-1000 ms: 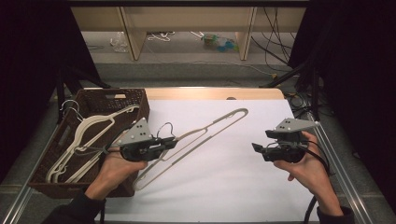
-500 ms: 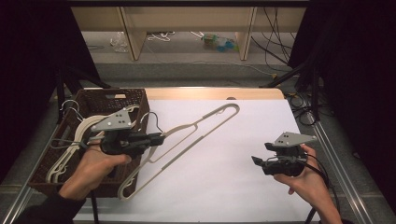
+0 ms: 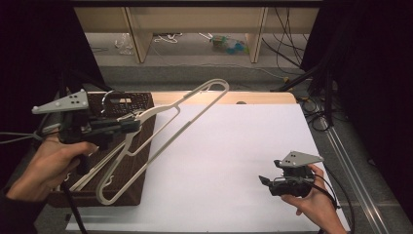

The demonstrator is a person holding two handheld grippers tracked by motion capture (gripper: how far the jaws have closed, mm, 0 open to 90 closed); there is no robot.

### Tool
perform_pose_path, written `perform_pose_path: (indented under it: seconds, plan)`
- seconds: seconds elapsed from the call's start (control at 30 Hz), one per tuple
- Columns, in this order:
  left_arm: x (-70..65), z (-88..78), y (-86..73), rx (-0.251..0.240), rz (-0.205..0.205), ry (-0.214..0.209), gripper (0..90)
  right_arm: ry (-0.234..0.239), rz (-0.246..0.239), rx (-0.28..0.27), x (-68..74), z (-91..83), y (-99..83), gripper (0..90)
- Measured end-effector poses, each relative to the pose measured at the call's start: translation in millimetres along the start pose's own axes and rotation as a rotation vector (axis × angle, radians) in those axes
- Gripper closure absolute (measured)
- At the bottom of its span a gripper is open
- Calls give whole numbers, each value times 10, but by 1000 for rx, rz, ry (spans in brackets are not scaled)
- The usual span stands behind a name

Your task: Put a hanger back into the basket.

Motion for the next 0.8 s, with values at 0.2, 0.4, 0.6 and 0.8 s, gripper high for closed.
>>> perform_pose_path:
  seconds: [0.2,0.4,0.6,0.8]
  plan:
    - [455,-188,131,6,192,76,858,19,-15,16,62,35,-50,281]
    - [655,-376,138,-2,58,150,858,17,-3,25,61,43,-75,281]
    - [957,-490,32,14,41,214,858,25,-3,35,74,57,-91,281]
    - [1219,-561,-47,18,39,252,858,24,-3,33,71,61,-89,281]
Point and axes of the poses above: each handheld gripper's, and its own axes: z roughly forward along the jaws, y roughly out of its top, x roughly to its left, the point moved 8 cm from there along z, roughly forward along the jaws, and after that the axes turned 10 degrees about -x, right-handed, at the moved point
